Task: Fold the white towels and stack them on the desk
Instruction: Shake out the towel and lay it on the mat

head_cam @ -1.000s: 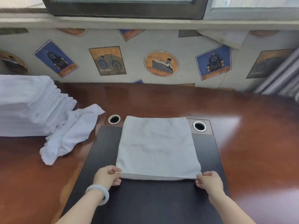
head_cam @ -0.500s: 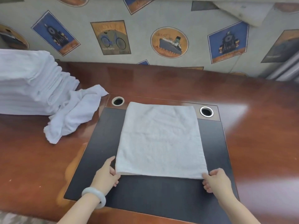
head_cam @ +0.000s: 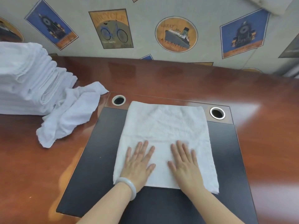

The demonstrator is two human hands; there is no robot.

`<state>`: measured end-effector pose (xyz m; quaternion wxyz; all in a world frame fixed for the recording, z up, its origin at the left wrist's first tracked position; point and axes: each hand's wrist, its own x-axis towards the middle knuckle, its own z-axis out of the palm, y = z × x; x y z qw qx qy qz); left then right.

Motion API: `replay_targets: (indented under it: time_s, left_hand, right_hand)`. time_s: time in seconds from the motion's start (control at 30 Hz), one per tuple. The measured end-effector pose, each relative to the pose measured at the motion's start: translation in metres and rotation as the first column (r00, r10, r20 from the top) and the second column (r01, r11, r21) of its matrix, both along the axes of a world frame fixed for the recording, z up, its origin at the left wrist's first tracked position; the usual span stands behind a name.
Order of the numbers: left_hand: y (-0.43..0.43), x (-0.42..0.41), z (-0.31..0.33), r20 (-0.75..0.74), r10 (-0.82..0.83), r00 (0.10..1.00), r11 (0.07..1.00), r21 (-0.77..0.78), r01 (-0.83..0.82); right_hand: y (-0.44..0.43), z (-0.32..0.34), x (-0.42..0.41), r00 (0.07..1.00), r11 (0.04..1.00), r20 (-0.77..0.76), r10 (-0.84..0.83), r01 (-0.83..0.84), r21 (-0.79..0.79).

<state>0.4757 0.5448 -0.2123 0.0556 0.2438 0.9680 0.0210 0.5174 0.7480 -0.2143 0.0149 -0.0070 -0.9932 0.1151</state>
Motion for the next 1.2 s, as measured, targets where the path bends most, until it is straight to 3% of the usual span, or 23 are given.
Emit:
replay_targets:
  time_s: [0.17,0.3,0.37,0.47,0.53,0.6,0.67,0.73,0.83,0.9,0.97,1.07,1.13,1.2]
  left_hand:
    - [-0.042,-0.018,-0.006,-0.007,0.213,0.977,0.976,-0.040,-0.214]
    - [-0.028,-0.019,0.007,-0.038,0.234,0.972,0.972,0.012,-0.233]
    - [-0.005,-0.022,0.019,-0.047,0.121,0.992,0.992,0.034,-0.120]
    - [0.033,-0.036,0.016,-0.055,-0.068,0.996,0.997,0.027,0.070]
    - [0.045,-0.054,0.008,-0.024,-0.084,0.996,0.996,0.010,0.084]
    - [0.041,-0.069,-0.001,-0.023,-0.073,0.997,0.997,0.002,0.074]
    - [0.021,-0.077,-0.002,0.010,-0.051,0.999,0.999,-0.007,0.051]
    - [-0.005,-0.084,-0.002,-0.005,0.040,0.999,0.999,-0.018,-0.041]
    - [-0.033,-0.095,-0.001,-0.037,0.236,0.971,0.972,-0.009,-0.236]
    - [-0.024,-0.102,0.005,-0.063,0.269,0.961,0.963,0.029,-0.267]
    - [0.009,-0.112,0.012,-0.088,0.163,0.983,0.983,0.096,-0.155]
    - [0.064,-0.131,0.011,-0.082,-0.042,0.996,0.988,0.145,0.053]
    - [0.075,-0.148,0.004,-0.049,-0.057,0.997,0.993,0.100,0.061]
    - [0.062,-0.164,-0.004,-0.034,-0.022,0.999,0.998,0.054,0.024]
  right_hand:
    - [0.052,-0.013,0.013,0.964,0.961,0.056,-0.260,0.253,0.115]
    - [0.050,-0.001,0.007,0.944,0.941,0.050,-0.326,0.319,0.112]
    - [0.034,0.011,-0.010,0.973,0.971,0.005,-0.232,0.232,0.051]
    - [-0.005,0.023,-0.045,0.999,0.996,-0.024,0.039,-0.041,-0.079]
    - [-0.020,0.019,-0.065,0.993,0.974,0.005,0.120,-0.117,-0.194]
    - [-0.013,0.008,-0.078,0.987,0.966,0.037,0.159,-0.147,-0.213]
    - [0.012,-0.007,-0.083,0.994,0.989,0.004,0.108,-0.107,-0.102]
    - [0.043,-0.013,-0.084,0.999,0.999,0.012,-0.047,0.047,-0.008]
    - [0.084,-0.013,-0.084,0.969,0.969,0.039,-0.243,0.241,0.052]
    - [0.087,-0.007,-0.093,0.959,0.957,0.024,-0.283,0.280,0.072]
    - [0.067,0.001,-0.112,0.979,0.978,-0.039,-0.200,0.201,0.055]
    - [0.021,0.003,-0.145,0.993,0.996,-0.096,0.067,-0.073,-0.059]
    - [0.013,-0.005,-0.161,0.989,0.986,-0.060,0.136,-0.141,-0.087]
    - [0.033,-0.014,-0.172,0.994,0.994,-0.028,0.105,-0.106,-0.028]
